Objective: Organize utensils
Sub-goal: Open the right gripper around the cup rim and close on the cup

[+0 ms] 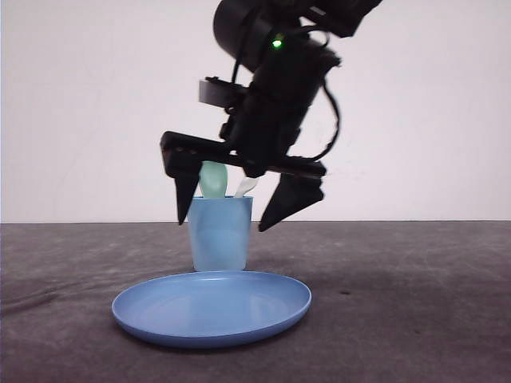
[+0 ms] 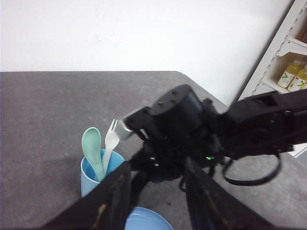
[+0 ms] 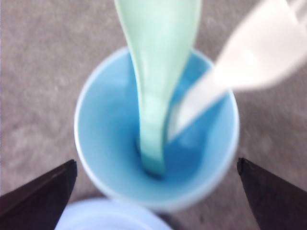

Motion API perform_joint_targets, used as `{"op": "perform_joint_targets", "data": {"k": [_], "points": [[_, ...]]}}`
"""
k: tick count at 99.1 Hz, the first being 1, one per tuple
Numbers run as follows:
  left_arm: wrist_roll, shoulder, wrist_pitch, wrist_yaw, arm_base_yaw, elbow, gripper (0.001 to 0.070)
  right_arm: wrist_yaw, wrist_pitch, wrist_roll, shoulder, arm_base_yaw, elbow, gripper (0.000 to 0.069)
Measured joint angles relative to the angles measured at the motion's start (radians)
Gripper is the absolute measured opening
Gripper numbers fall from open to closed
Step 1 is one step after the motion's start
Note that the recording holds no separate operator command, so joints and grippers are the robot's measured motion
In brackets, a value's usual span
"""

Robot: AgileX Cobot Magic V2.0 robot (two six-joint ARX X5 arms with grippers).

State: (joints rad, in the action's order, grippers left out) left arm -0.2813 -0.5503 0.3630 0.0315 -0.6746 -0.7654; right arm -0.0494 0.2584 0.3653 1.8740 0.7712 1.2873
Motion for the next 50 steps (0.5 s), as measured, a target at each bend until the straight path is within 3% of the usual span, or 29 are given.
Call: {"op": "perform_joint_targets", "data": {"k": [26, 41, 50], "points": [[0.0, 0.0, 0.0, 0.0, 0.0, 0.0, 0.0199, -0.001, 0.014, -0.004, 0.089, 0.0, 0.101, 0.0673], [0.0, 0.0, 0.0, 0.0, 0.0, 0.0, 0.0199, -0.004, 0.018, -0.006, 0.089, -0.002, 0.104, 0.0525], [0.0, 0.0, 0.0, 0.0, 0.0, 0.0, 0.0199, -0.006, 0.029, -0.01, 0.089, -0.002, 0.108, 0.0478]]}}
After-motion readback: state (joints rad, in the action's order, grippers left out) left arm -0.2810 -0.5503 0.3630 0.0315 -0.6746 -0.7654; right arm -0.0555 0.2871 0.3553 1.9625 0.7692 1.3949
